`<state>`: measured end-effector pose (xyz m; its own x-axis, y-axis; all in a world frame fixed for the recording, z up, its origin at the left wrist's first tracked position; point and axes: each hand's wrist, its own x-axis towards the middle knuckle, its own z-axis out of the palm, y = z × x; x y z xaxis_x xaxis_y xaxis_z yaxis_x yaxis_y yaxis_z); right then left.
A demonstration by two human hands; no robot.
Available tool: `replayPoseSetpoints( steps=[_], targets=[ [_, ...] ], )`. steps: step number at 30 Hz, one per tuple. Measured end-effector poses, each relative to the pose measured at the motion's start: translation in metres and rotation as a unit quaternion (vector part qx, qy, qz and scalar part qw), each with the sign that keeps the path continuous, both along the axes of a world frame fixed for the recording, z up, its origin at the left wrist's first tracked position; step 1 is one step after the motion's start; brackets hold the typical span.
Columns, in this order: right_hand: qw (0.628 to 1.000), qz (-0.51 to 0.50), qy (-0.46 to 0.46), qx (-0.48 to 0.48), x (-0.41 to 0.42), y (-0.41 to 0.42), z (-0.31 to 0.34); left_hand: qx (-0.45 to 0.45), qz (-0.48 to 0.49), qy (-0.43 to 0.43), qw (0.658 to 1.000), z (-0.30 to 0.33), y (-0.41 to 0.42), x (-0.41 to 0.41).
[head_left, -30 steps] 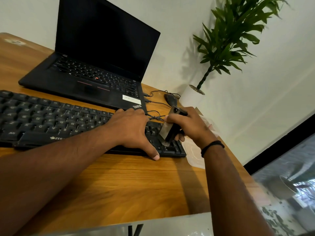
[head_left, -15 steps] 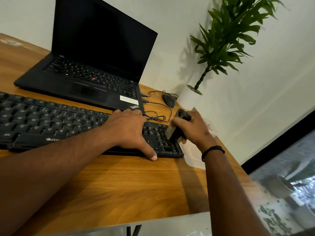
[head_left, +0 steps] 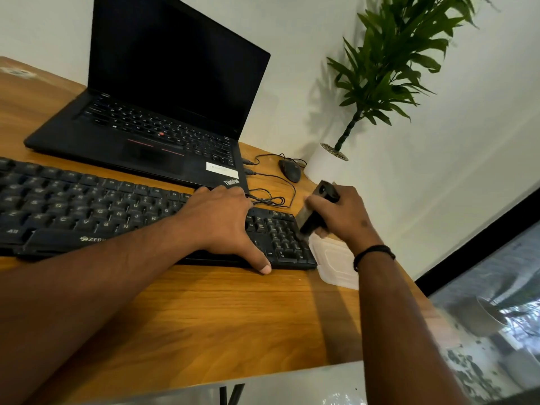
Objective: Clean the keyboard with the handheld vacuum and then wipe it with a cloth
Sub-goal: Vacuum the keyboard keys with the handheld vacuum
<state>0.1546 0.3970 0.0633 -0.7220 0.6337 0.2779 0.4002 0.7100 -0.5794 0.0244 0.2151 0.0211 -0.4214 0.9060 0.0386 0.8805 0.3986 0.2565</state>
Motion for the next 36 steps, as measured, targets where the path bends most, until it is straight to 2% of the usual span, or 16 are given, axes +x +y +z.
replayPoseSetpoints(
  steps=[2,5,8,11,14,17,20,23,26,29,32,36],
  targets=[
    [0.999,-0.015,0.0,0.043,0.0,0.002,0.0,0.0,0.001,0.0,1.0,0.0,0.0,0.0],
    [0.999,0.008,0.004,-0.044,0.005,0.005,-0.004,0.0,0.001,0.003,1.0,-0.001,0.0,0.0],
    [0.997,-0.004,0.055,-0.054,0.007,0.005,-0.006,0.0,0.001,0.003,1.0,-0.002,0.001,0.0],
    [0.995,0.027,0.025,-0.093,0.005,-0.002,-0.006,-0.001,0.001,0.004,1.0,-0.002,0.001,0.0],
    [0.998,0.016,0.035,-0.056,0.0,-0.007,-0.006,0.001,0.0,0.002,1.0,-0.002,0.001,-0.001],
    [0.995,0.035,0.005,-0.089,-0.006,-0.013,-0.006,0.003,0.0,0.006,1.0,-0.002,0.001,0.0],
    [0.998,0.017,0.015,-0.055,-0.009,-0.017,-0.001,0.0,-0.001,0.005,1.0,-0.001,0.001,0.0],
    [0.993,0.044,-0.007,-0.109,-0.01,-0.023,-0.001,0.004,0.0,0.003,1.0,-0.001,0.001,0.0],
    [0.997,0.028,0.023,-0.068,-0.011,-0.027,-0.004,0.011,0.002,0.0,1.0,-0.002,0.001,-0.001],
    [0.992,0.052,0.002,-0.115,-0.013,-0.03,-0.004,0.01,0.002,-0.001,1.0,-0.003,0.001,-0.001],
    [0.995,0.039,0.029,-0.087,-0.015,-0.034,-0.005,0.007,0.003,-0.001,1.0,-0.002,0.001,-0.001],
    [0.986,0.082,-0.013,-0.141,-0.015,-0.042,-0.003,0.013,0.002,-0.004,1.0,-0.002,0.001,0.0]
  ],
)
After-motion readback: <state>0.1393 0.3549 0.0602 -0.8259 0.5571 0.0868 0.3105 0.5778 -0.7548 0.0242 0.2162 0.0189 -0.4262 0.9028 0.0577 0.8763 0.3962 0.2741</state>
